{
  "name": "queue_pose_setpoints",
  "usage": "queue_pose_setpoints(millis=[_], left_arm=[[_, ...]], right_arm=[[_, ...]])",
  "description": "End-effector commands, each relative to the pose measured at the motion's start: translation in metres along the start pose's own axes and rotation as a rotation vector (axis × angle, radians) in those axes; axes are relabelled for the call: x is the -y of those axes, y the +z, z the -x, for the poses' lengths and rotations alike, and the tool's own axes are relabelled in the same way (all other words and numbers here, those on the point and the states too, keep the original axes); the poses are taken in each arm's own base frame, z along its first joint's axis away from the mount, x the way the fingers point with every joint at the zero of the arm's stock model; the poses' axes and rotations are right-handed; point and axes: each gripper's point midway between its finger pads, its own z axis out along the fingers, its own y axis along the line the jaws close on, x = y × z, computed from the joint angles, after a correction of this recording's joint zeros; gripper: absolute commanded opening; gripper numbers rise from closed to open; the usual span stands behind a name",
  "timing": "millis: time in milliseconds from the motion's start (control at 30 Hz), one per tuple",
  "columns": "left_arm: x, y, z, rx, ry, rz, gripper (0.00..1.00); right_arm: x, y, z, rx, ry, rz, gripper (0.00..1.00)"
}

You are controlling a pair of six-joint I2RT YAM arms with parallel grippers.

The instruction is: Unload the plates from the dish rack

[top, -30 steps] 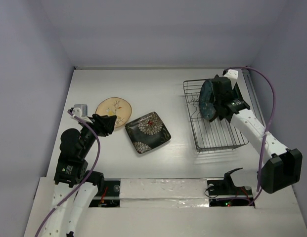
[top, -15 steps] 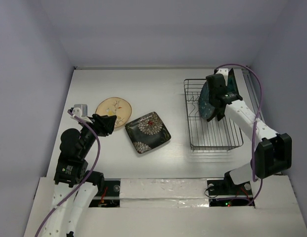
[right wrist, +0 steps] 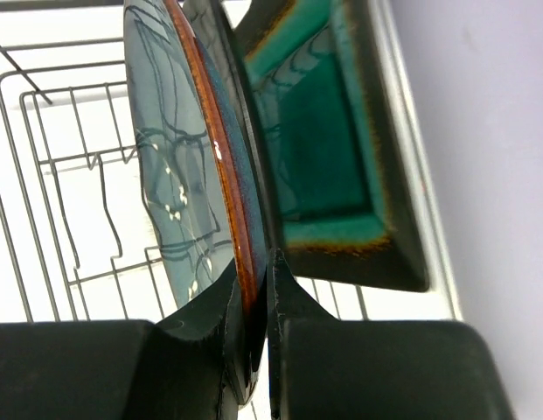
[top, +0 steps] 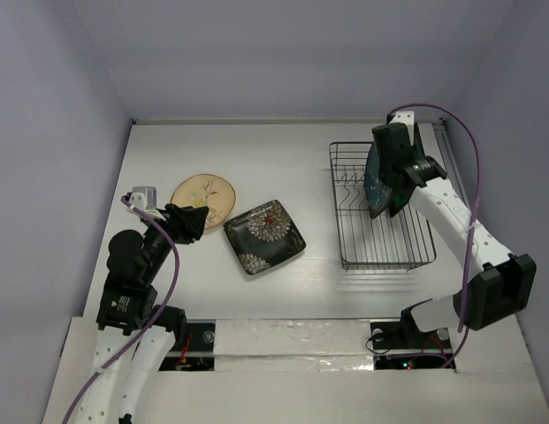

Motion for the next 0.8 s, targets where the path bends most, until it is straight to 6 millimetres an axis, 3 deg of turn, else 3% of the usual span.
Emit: queue_pose_setpoints(millis=[0,67,167,200,300,367,533,567,600,633,667,767], left_arm=[[0.008,0.001,0.015,0.05,0.008,-0.034,0.43],[0.009,0.001,0.015,0.052,0.008,-0.035,0.43],[0.009,0.001,0.015,0.05,0.008,-0.034,0.43],[0.009,0.001,0.016,0.054,0.008,-0.034,0.43],[0.009,0.001,0.016,0.054,0.008,-0.034,0.43],[0.008,0.001,0.016,0.055,0.008,-0.031,0.43],[0.008,0.0,0.017,0.059,0.008,-0.028,0.43],[0.008,-0.001,0.018,0.061,0.009,-0.029,0.43],[0.008,-0.001,0.018,0.062,0.007,-0.028,0.43],[0.007,-0.001,0.018,0.064,0.008,-0.024,0.43],[0.007,-0.002,0.02,0.069,0.009,-0.021,0.43],[0.006,-0.003,0.021,0.074,0.007,-0.012,0.42]], right_arm=[[0.031,-0.045,0.076,0.227,0.16,-0.036,0.0],[0.033,-0.065,0.093,0.285,0.206,0.012,0.0],[0.021,-0.095,0.114,0.36,0.26,0.162,0.0],[0.021,-0.115,0.128,0.415,0.299,0.225,0.0],[-0.006,-0.149,0.148,0.497,0.344,0.422,0.0],[-0.032,-0.165,0.154,0.524,0.348,0.513,0.0],[-0.089,-0.174,0.159,0.505,0.395,0.671,0.0],[-0.113,-0.183,0.154,0.488,0.385,0.78,0.0],[-0.127,-0.195,0.163,0.519,0.418,0.865,0.0],[-0.14,-0.199,0.162,0.51,0.432,0.925,0.0],[-0.168,-0.205,0.161,0.482,0.455,1.033,0.0],[-0.212,-0.212,0.155,0.407,0.483,1.16,0.0]])
